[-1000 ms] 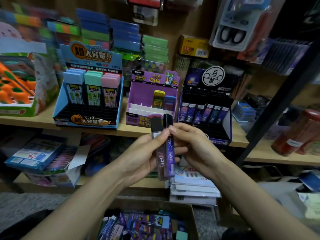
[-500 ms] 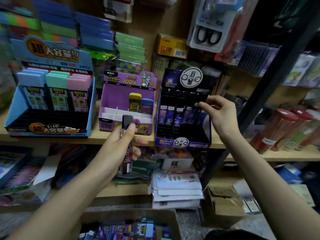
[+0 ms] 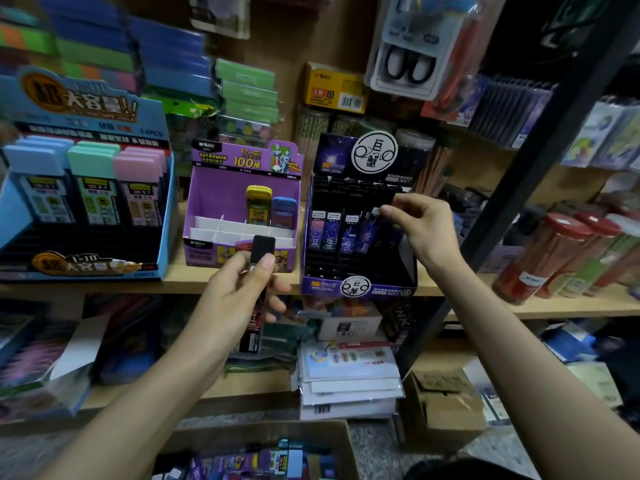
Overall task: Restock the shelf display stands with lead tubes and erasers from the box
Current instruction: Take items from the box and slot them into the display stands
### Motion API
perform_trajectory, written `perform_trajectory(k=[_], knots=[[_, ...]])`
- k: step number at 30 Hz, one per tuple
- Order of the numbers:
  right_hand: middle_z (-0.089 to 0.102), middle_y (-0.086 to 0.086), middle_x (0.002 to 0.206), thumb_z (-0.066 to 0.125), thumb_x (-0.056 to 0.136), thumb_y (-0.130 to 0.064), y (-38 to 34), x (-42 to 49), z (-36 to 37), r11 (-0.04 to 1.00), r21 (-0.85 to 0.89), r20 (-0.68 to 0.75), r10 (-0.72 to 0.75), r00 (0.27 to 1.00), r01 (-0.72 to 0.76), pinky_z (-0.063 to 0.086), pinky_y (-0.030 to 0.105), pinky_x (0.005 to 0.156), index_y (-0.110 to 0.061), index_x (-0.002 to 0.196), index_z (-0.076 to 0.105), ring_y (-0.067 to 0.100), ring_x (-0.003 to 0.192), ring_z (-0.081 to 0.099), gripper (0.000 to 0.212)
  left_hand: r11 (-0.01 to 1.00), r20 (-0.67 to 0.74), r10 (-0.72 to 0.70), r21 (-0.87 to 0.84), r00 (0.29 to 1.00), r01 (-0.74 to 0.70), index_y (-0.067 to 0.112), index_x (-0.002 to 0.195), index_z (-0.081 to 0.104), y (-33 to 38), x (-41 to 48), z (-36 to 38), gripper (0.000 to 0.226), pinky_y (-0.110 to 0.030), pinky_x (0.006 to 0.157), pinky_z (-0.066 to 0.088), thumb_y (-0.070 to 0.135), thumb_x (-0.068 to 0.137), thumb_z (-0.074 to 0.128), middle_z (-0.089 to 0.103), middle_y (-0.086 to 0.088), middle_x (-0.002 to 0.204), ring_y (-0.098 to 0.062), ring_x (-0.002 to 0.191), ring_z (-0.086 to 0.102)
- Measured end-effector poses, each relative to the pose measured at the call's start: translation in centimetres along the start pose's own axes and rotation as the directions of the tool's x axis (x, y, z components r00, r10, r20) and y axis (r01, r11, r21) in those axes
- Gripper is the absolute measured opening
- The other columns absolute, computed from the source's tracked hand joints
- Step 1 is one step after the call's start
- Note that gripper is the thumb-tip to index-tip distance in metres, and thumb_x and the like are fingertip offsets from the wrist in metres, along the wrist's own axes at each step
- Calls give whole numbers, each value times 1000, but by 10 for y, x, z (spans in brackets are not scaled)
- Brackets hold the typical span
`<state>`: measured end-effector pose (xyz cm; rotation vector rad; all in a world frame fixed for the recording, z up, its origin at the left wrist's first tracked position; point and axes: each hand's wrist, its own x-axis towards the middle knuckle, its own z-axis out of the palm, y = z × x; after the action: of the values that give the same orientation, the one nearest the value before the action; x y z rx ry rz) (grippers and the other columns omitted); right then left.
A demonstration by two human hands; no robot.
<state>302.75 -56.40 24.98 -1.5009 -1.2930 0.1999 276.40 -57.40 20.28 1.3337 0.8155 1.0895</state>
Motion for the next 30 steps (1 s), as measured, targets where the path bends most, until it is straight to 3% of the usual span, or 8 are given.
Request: perform_trajectory(k=[4, 9, 16, 19, 22, 24, 27, 30], knots=[[63, 0, 77, 71, 80, -10, 5, 4, 2, 999, -46, 119, -21, 993, 26, 49, 29, 74, -5, 84, 68, 9, 74, 57, 7, 1000, 18, -12, 14, 1000, 12, 12, 95, 56, -1, -2, 1, 36, -17, 51, 49, 44, 80, 49, 68, 4, 70, -8, 56, 58], [65, 3, 80, 71, 81, -16, 13, 5, 9, 991, -134, 91, 37, 995, -25, 51, 37, 77, -12, 86, 69, 13, 75, 58, 7, 1000, 24, -15, 24, 1000, 15, 13, 96, 55, -1, -1, 1, 39, -15, 52, 48, 47, 79, 48, 67, 5, 70, -6, 56, 57], [69, 13, 75, 57, 90, -41, -14, -3, -1, 871, -489, 85, 4, 996, 39, 53, 43, 73, -3, 81, 68, 28, 75, 66, 40, 1000, 58, -31, 2, 998, 31, 13, 105, 46, -4, -3, 13, 19, -16, 52, 47, 29, 98, 39, 67, 4, 72, -6, 55, 55], [67, 12, 68, 49, 96, -35, -36, -16, -7, 963, -268, 69, 14, 997, 5, 51, 37, 64, -4, 75, 65, 23, 65, 65, 40, 1000, 92, -31, 7, 995, 30, 13, 107, 44, -2, -6, 19, 17, -16, 53, 47, 26, 99, 38, 67, 2, 75, -6, 57, 56], [69, 5, 74, 52, 95, -21, -57, -45, 3, 964, 133, 355, 172, 919, -231, 45, 17, 57, -8, 85, 66, 11, 63, 64, 22, 999, 104, -35, 0, 994, 36, 14, 105, 44, 2, -10, 30, 14, -17, 53, 48, 24, 99, 38, 65, 1, 80, -6, 58, 57], [70, 2, 79, 58, 91, -19, -61, -66, 12, 953, 143, 494, 166, 854, -268, 46, 15, 60, -13, 89, 69, 8, 71, 64, 12, 1000, 104, -25, -9, 994, 26, 12, 106, 45, 2, -12, 38, 14, -18, 54, 48, 22, 99, 38, 62, -1, 78, -6, 59, 57], [65, 8, 81, 64, 87, -13, -59, -86, 17, 936, 211, 497, 147, 855, -283, 51, 36, 71, -17, 85, 67, 16, 76, 60, 6, 1000, 120, -17, 14, 993, 15, 10, 110, 44, 0, -14, 52, 18, -17, 55, 47, 22, 98, 39, 58, -4, 68, -6, 58, 57], [61, 3, 75, 64, 87, -8, -54, -87, 9, 939, 215, 429, 154, 890, -267, 49, 22, 63, -17, 82, 63, 7, 67, 57, 10, 996, 137, -7, 89, 991, -5, 17, 108, 46, -3, -12, 63, 14, -12, 58, 48, 24, 98, 40, 62, -4, 76, -3, 65, 62]])
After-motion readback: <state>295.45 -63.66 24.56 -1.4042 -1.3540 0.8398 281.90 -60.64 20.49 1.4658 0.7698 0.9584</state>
